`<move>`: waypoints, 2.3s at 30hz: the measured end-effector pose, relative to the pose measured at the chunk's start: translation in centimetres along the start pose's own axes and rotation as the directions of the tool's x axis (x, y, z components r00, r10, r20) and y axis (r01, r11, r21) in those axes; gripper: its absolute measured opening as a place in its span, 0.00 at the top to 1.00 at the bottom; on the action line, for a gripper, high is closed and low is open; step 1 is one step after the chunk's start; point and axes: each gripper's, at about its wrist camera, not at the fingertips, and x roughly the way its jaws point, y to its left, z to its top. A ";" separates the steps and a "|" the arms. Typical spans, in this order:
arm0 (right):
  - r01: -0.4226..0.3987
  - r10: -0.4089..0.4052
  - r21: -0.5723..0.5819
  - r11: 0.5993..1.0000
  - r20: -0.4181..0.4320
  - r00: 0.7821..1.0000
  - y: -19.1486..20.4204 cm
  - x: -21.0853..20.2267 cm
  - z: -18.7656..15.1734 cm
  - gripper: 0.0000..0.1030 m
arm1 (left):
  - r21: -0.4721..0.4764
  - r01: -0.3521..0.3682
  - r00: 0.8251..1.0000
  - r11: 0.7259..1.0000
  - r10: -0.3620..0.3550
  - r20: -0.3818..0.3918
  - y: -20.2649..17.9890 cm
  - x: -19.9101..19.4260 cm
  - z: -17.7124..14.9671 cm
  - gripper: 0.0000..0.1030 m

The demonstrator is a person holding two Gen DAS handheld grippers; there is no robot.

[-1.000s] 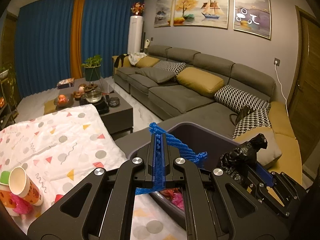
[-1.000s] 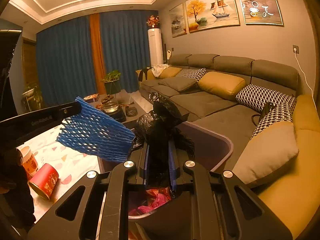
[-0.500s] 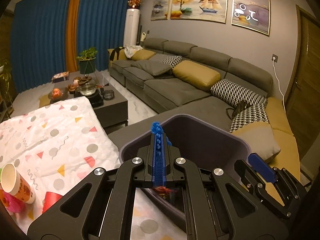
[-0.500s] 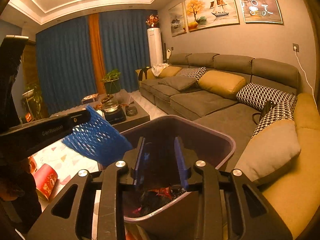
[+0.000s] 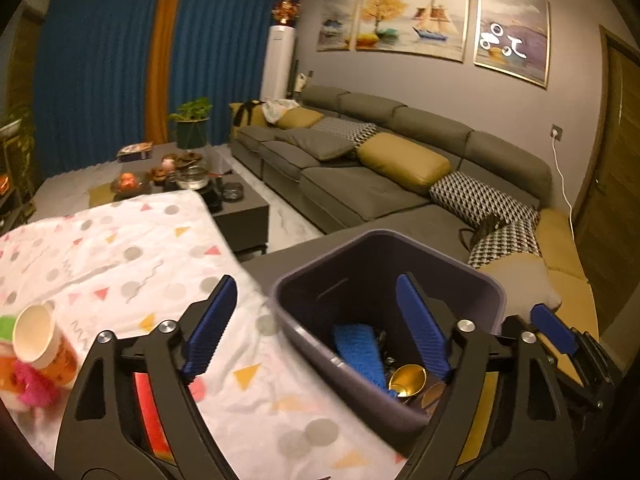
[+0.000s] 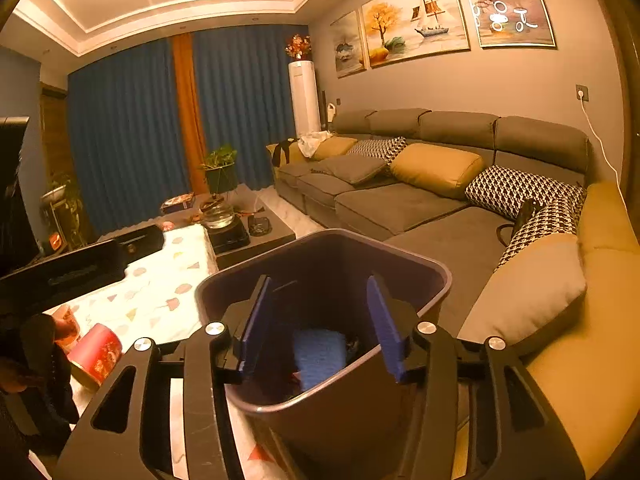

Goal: Collect trash
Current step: 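Move both grippers back to the trash on the table, then grasp the red can with the right gripper while the left grasps the red snack wrapper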

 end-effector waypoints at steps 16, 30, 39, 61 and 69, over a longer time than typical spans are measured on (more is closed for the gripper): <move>-0.137 0.133 -0.123 0.983 -0.039 0.990 8.0 -3.0 -4.1 0.38 | -0.186 -0.329 0.936 0.926 0.346 0.066 12.3 -12.6 -6.3 0.10; -0.247 0.225 -0.217 0.945 -0.122 0.967 16.9 -2.8 -7.8 0.38 | -0.311 -0.525 0.832 0.793 0.555 0.012 22.2 -21.8 -12.3 0.10; -0.261 0.219 -0.256 0.931 -0.181 0.959 20.0 -0.6 -8.9 0.38 | -0.357 -0.528 0.824 0.770 0.567 0.003 24.4 -23.1 -13.0 0.10; -0.285 0.194 -0.320 0.904 -0.286 0.938 23.6 4.5 -9.2 0.75 | -0.316 -0.471 0.877 0.824 0.477 -0.062 26.8 -15.6 -11.0 0.10; -0.295 0.206 -0.298 0.908 -0.297 0.933 23.4 4.9 -9.0 0.92 | -0.288 -0.465 0.883 0.837 0.462 -0.084 27.5 -12.6 -9.7 0.11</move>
